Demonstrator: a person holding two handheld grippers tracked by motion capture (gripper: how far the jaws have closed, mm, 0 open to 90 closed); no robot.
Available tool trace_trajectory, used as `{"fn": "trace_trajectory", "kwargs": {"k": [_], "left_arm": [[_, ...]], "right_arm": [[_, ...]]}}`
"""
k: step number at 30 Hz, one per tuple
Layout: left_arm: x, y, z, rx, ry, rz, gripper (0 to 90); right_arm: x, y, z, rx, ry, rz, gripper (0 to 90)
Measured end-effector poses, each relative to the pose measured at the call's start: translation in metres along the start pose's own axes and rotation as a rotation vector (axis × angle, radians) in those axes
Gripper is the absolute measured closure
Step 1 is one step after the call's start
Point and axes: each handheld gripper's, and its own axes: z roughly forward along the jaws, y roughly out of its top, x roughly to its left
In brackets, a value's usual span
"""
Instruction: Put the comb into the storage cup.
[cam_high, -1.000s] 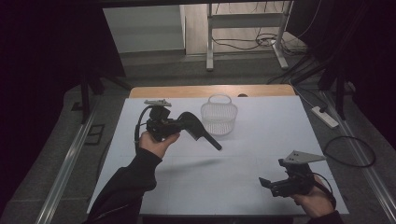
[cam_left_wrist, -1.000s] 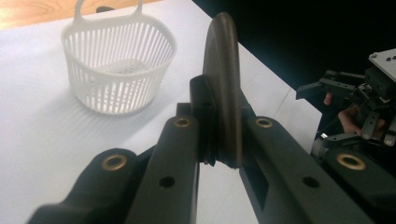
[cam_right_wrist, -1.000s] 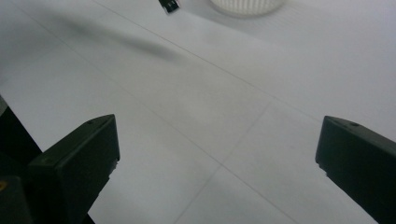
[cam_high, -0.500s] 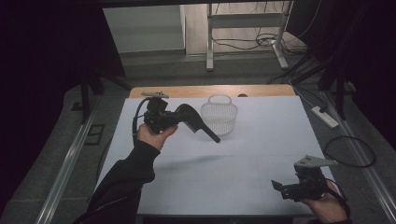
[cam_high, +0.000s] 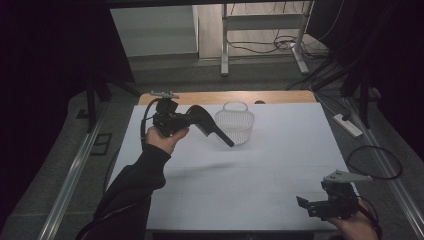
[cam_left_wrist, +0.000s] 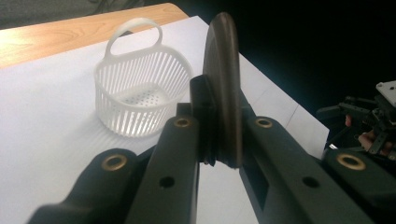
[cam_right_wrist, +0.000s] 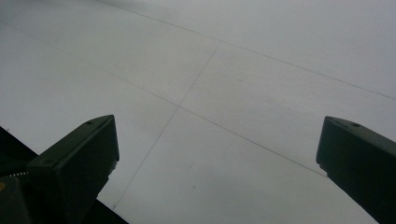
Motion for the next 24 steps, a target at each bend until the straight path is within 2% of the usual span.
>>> {"fn": "trace_trajectory", "kwargs": {"k": [4,9,12,24], "left_arm": [[0.002,0.004,-0.002,-0.008,-0.002,-0.012,86.6],[0.002,0.009,-0.003,-0.013,0.005,-0.013,86.6],[0.002,0.013,-0.003,-0.016,0.005,-0.014,86.6],[0.009,0.029,0.0,-0.022,0.045,-0.019,86.6]], "right_arm": [[0.002,0.0,0.0,0.002,-0.014,-0.013,0.0],[0.001,-0.001,-0.001,0.0,-0.007,-0.011,0.0],[0.003,-0.001,-0.001,-0.006,-0.001,-0.031,0.0],[0.003,-0.001,0.0,0.001,0.0,-0.036,0.0]]}}
